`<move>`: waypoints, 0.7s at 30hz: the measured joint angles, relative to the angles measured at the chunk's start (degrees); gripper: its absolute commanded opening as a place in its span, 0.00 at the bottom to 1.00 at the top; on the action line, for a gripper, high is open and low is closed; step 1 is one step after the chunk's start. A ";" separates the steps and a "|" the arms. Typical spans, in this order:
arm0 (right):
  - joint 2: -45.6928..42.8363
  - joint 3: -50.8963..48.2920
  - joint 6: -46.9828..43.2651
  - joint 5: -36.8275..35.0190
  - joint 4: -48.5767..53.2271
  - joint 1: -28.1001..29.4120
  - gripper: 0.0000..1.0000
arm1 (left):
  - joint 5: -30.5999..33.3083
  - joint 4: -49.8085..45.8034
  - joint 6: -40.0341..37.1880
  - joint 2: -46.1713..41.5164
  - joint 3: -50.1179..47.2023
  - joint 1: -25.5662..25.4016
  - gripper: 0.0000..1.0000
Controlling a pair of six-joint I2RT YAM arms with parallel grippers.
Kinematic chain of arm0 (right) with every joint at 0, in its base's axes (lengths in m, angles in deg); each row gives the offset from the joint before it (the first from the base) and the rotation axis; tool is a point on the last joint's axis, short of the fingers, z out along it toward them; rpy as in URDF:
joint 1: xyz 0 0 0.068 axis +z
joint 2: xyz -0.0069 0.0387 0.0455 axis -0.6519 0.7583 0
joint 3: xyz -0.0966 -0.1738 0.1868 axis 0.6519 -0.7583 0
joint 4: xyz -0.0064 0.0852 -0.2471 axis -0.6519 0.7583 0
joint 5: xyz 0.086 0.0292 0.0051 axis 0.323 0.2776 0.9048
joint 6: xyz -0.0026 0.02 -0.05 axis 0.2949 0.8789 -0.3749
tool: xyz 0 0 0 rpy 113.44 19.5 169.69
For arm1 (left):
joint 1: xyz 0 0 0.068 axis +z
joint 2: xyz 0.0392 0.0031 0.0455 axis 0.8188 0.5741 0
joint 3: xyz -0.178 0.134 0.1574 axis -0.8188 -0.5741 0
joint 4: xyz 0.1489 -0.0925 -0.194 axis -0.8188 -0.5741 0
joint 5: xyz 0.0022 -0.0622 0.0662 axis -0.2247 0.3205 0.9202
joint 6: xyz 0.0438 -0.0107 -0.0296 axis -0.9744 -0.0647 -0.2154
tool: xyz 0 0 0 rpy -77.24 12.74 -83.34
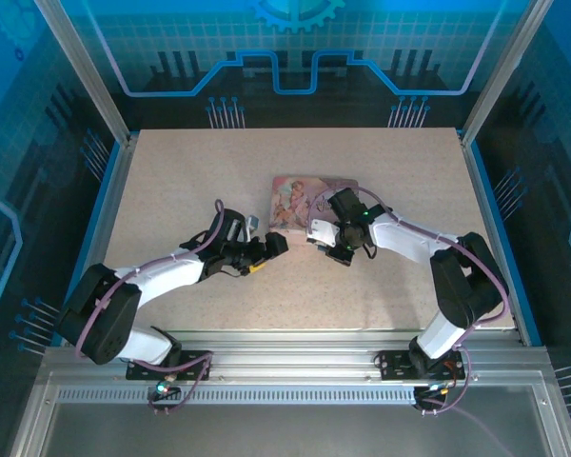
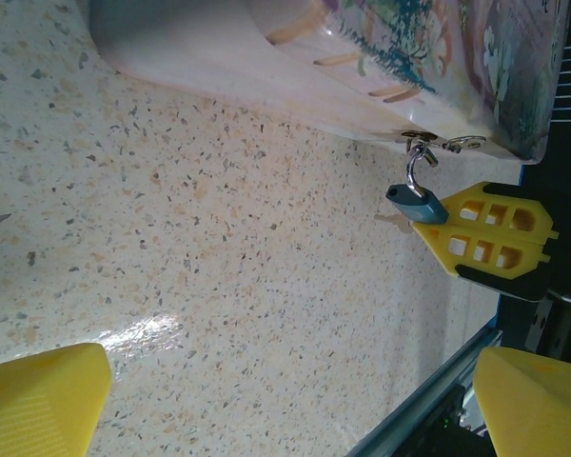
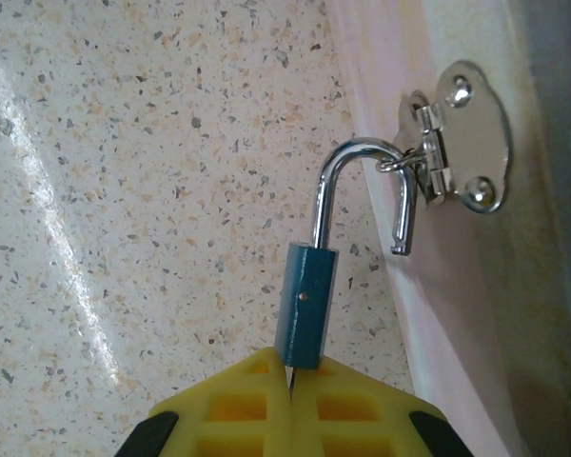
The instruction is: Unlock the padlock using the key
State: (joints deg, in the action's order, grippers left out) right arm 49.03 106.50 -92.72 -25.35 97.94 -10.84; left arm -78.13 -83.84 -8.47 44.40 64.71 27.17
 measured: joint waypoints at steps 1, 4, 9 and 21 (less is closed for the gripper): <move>0.00 0.00 -0.42 0.17 0.09 -0.22 0.05 | 0.00 0.00 0.00 -0.02 -0.02 0.00 0.99; 0.00 0.00 -1.49 0.61 0.09 -0.42 0.05 | -0.02 0.00 0.00 -0.11 -0.09 0.00 0.99; 0.00 0.00 -3.48 2.14 -0.13 -0.46 0.04 | -0.31 0.00 0.00 -0.11 -0.24 0.02 0.99; 0.96 1.92 -9.18 3.02 -2.10 0.20 0.04 | -0.42 0.00 0.02 -0.11 -0.42 0.11 0.99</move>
State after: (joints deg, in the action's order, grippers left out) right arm 49.99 108.43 -101.90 -22.34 95.84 -10.64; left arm -78.54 -83.84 -8.45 44.29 64.30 27.28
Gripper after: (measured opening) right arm 0.064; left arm 0.990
